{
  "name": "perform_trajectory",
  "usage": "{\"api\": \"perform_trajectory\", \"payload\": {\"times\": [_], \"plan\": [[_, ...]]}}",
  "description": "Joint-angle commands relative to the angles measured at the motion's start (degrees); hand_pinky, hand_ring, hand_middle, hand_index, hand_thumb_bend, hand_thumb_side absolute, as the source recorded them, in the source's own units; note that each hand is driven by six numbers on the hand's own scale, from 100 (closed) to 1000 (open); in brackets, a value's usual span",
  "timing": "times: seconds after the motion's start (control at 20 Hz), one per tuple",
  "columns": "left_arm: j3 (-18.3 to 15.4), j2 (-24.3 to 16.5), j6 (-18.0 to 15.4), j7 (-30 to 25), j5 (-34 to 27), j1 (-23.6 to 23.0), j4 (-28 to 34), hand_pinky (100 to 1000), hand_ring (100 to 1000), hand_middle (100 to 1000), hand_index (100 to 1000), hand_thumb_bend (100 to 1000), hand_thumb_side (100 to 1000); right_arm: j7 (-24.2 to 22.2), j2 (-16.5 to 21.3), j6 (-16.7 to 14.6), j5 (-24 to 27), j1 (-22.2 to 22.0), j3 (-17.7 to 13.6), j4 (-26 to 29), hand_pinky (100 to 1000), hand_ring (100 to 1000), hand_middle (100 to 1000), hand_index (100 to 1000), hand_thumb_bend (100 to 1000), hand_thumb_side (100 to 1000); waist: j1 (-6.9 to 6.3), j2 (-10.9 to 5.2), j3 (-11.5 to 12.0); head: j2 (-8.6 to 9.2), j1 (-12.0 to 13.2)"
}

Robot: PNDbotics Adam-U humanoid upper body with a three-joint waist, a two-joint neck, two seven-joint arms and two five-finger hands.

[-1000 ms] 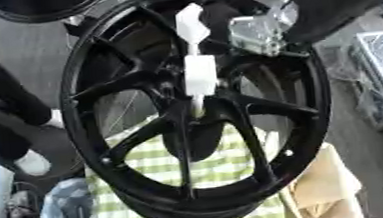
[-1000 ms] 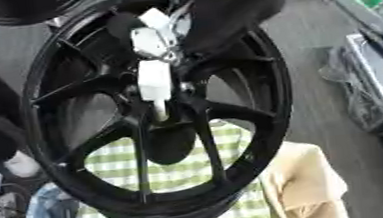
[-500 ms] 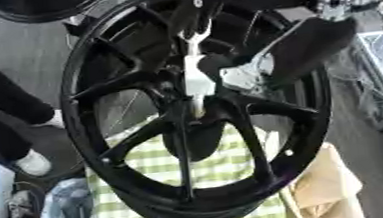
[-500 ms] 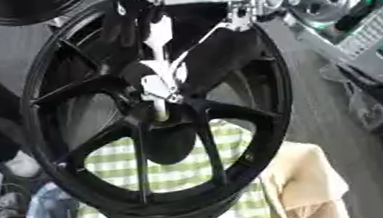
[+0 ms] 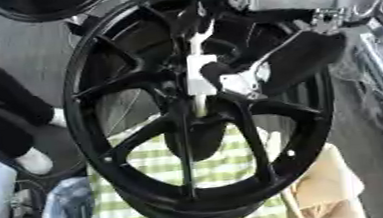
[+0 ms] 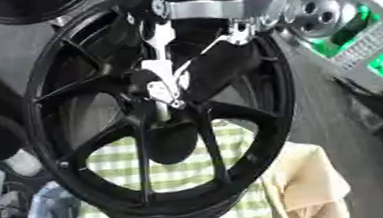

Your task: Pull the pin out of the wheel hub.

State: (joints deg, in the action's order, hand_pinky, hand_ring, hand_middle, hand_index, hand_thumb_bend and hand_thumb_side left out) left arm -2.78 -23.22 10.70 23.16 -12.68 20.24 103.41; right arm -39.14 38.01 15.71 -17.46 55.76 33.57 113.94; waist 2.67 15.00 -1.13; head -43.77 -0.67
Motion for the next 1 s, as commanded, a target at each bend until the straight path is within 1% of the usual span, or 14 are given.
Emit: {"api": "perform_trajectory", "payload": {"times": [0.05,0.15,0.45,0.75,1.0], "plan": [[-0.2,-1.2,0.0,-0.2,-0.2,0.9,0.9,708,631,613,700,137,786,0.3,0.4,0.8,-1.1,0.3,-0.5,0.7,860,817,782,892,100,550,-0.23,-0.87,0.1,-0.34,-0.4],[-0.2,-1.2,0.0,-0.2,-0.2,1.0,0.9,708,631,613,700,137,787,0.3,0.4,1.1,-1.7,-0.1,-0.4,0.7,859,816,780,892,100,548,-0.25,-0.83,0.1,-0.34,-0.7],[-0.2,-1.1,0.0,-0.2,-0.3,1.0,0.9,708,632,614,700,135,788,-0.2,0.2,2.2,-2.5,-1.0,-0.3,0.7,858,811,777,903,100,598,-0.37,-0.67,0.2,-0.34,-2.4],[-0.1,-1.1,0.0,-0.3,-0.3,1.1,0.9,708,632,614,699,133,789,-0.3,0.0,3.3,-3.1,-1.7,-0.5,0.7,856,794,763,908,100,647,-0.5,-0.6,0.3,-0.34,-2.9],[0.0,-1.0,0.1,-0.4,-0.3,1.2,0.8,708,633,614,699,128,791,-0.3,-0.2,3.8,-3.3,-1.9,-0.6,0.7,853,784,748,907,100,655,-0.5,-0.55,0.3,-0.34,-2.9]]}}
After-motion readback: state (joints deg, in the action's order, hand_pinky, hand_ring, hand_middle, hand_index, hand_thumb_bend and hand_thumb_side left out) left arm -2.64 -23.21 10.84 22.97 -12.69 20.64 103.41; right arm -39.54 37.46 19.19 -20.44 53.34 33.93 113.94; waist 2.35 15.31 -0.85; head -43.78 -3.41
